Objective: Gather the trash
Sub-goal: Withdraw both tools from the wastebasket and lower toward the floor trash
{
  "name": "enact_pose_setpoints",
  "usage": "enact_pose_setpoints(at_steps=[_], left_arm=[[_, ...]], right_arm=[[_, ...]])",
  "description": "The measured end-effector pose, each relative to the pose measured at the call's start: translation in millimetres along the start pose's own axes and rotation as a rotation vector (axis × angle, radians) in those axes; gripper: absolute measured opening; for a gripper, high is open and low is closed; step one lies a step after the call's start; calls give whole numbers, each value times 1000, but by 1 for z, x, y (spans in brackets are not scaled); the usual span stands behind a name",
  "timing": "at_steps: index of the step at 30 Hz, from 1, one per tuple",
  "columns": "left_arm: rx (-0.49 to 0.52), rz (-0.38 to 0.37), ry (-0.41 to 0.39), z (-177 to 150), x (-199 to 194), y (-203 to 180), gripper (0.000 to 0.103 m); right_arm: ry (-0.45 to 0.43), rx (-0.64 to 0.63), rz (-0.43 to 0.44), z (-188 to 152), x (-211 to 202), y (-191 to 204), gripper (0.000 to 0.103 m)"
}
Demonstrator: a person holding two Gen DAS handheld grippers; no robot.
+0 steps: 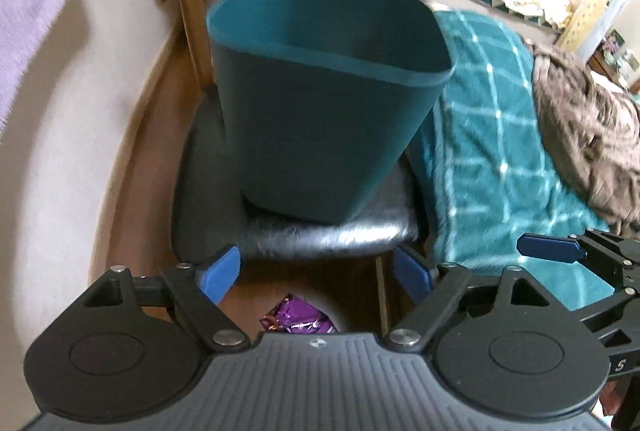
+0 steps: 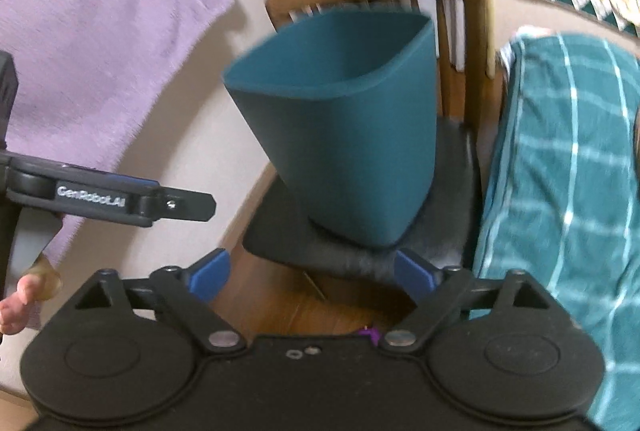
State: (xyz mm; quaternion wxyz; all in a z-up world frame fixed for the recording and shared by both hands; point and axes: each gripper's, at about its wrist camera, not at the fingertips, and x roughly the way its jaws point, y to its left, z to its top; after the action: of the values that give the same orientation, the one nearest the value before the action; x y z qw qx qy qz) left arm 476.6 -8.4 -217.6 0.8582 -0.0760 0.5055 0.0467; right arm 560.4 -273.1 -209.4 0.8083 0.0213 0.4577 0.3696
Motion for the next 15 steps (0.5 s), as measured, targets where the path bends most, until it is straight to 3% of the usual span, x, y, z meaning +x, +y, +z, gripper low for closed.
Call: enact_pose_setpoints(at_steps=[2, 5, 7, 12, 15], left_arm=[[16, -6, 26, -15, 28, 12, 86], [27, -24, 72, -40, 77, 32, 96], [13, -41, 91, -58, 110, 46, 97], [-81, -45, 202, -115, 212, 81, 97], [-131, 4, 263, -154, 277, 94, 97]], right_arm=[[21, 26, -12, -16, 24, -4, 99], [57, 96, -24, -43, 68, -16, 102], [85, 116, -47, -63, 99, -23, 102], [185, 101, -73, -119, 186, -43, 102], [255, 41, -81, -157, 238, -56, 102]])
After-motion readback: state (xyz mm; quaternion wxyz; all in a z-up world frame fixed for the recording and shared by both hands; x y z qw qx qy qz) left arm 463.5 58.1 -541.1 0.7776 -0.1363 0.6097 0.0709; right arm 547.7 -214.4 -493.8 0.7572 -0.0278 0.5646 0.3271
